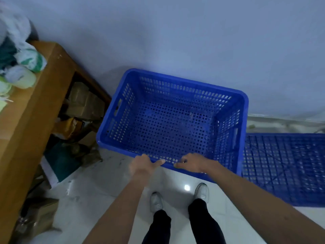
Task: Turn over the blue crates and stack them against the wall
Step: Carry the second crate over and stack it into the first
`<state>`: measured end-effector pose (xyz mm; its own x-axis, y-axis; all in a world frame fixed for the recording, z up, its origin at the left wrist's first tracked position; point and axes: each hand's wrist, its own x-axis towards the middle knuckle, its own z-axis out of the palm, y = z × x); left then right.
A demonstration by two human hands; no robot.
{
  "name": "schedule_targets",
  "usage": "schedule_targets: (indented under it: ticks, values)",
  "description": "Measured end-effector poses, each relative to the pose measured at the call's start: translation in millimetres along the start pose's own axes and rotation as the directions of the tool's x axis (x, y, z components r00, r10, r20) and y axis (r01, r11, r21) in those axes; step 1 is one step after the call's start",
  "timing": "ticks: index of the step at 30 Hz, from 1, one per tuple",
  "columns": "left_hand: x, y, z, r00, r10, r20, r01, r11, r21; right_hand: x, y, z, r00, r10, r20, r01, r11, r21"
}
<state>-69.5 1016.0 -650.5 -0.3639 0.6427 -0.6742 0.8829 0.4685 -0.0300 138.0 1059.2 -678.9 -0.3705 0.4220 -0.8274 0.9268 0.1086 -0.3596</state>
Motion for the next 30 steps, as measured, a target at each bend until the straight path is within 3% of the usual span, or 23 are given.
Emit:
schedule_targets:
  ticks: [2,5,7,13,17,22,30]
  values:
    - [4.5,-4.0,-1.9,0.998,0.059,-0.034,-0.056,0.996,0.076,-10.3,-3.3,38.0,0.993,0.024,-0.115,-0.019,0.999,0.043]
    - [13.0,-6.9,-5.2,0.971,0.195,-0.135,-0.159,0.958,0.239,-16.4,-1.2,72.2,0.93,0.043,-0.366,-0.071,0.996,-0.063]
    - [23.7,-10.5,-5.9,0.938,0.307,-0.16,-0.231,0.899,0.373,-14.3,-2.4,76.5,0.894,0.083,-0.441,-0.138,0.986,-0.094]
    - [54.9,-44.2,-14.5,0.878,0.454,0.15,-0.474,0.786,0.396,-14.7,-7.6,76.5,0.89,0.091,-0.448,-0.181,0.97,-0.162]
    - [72.6,-55.4,-16.4,0.852,0.506,0.133,-0.517,0.777,0.359,-12.5,-5.2,77.6,0.889,0.081,-0.45,-0.19,0.96,-0.204]
    - [88.9,-59.7,-13.0,0.83,0.539,0.144,-0.518,0.65,0.556,-13.8,-0.4,61.4,0.917,-0.017,-0.399,-0.125,0.937,-0.327]
    - [99.8,-40.5,-15.8,0.835,0.547,0.064,-0.488,0.681,0.546,-4.5,8.8,9.8,0.904,0.022,-0.427,-0.234,0.862,-0.45]
